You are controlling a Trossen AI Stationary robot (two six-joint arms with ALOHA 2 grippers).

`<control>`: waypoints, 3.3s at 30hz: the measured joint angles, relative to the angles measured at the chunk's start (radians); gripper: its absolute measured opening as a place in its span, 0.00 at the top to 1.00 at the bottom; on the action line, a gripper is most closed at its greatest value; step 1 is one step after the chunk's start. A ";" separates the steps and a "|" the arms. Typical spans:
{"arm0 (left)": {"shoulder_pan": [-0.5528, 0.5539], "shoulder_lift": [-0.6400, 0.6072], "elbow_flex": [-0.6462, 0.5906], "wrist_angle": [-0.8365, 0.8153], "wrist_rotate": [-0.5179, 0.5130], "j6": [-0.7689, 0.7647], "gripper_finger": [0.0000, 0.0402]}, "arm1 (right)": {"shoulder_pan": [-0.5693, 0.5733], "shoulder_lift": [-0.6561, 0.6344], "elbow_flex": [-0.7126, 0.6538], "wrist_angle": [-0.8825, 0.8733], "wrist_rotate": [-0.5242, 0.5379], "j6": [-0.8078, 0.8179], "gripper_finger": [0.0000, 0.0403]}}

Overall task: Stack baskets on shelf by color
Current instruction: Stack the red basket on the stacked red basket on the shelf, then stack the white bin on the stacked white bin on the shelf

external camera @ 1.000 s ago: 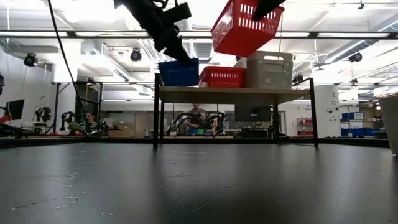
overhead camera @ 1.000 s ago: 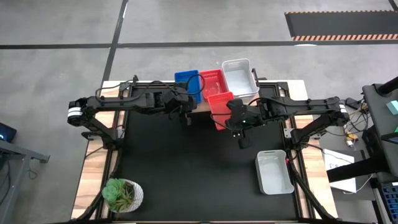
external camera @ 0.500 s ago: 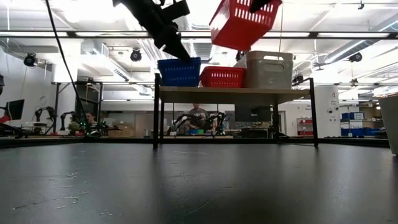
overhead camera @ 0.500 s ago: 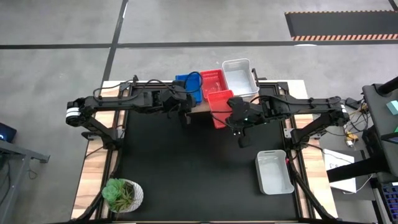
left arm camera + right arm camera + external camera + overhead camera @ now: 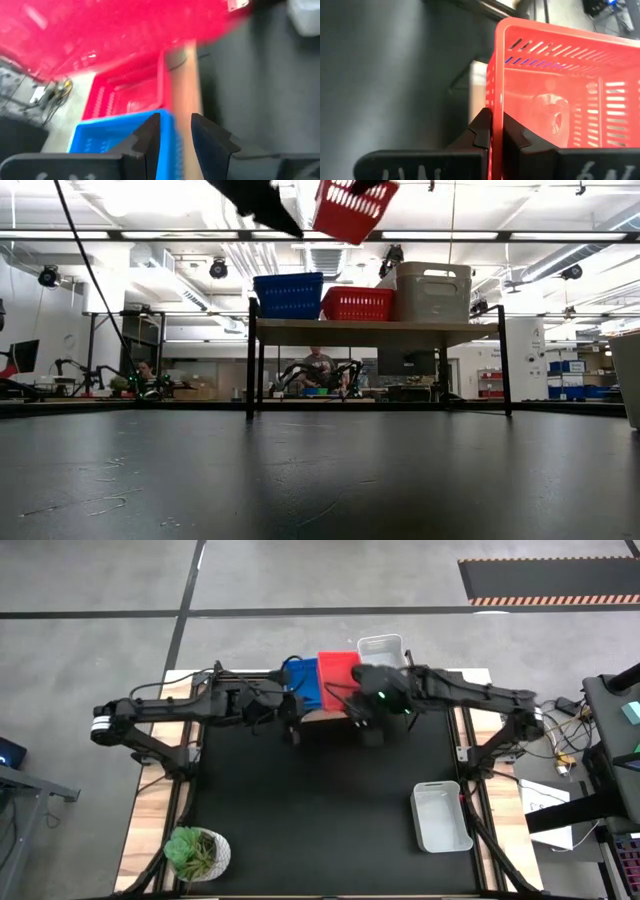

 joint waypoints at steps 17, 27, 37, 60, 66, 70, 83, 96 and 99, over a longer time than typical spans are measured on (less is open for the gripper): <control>-0.113 -0.252 -0.362 0.468 -0.002 0.020 0.77 | -0.338 0.308 0.321 -0.294 -0.265 -0.121 0.98; -0.113 -0.335 -0.457 0.610 -0.002 0.062 0.77 | -0.351 0.344 0.314 -0.297 -0.272 -0.122 0.98; -0.113 -0.323 -0.457 0.607 -0.002 0.071 0.77 | -0.343 0.382 0.310 -0.363 -0.304 -0.094 0.98; -0.113 -0.302 -0.457 0.616 -0.002 0.089 0.77 | -0.339 0.335 0.382 -0.380 -0.308 -0.033 0.67; -0.113 -0.298 -0.457 0.616 -0.003 0.089 0.77 | -0.339 0.335 0.378 -0.180 -0.308 -0.025 0.76; -0.113 -0.298 -0.457 0.612 -0.003 0.088 0.77 | -0.336 0.360 0.349 -0.123 -0.324 -0.072 0.88; -0.208 -0.279 -0.537 0.658 0.157 -0.082 0.77 | -0.056 0.153 0.265 -0.250 -0.359 0.055 0.97; -0.343 -0.148 -0.646 1.117 0.167 -0.096 0.77 | 0.357 -0.012 -0.189 -0.298 -0.449 0.834 0.97; -0.354 -0.137 -0.648 1.115 0.166 -0.097 0.77 | 0.470 -0.050 -0.302 -0.293 -0.445 0.954 0.97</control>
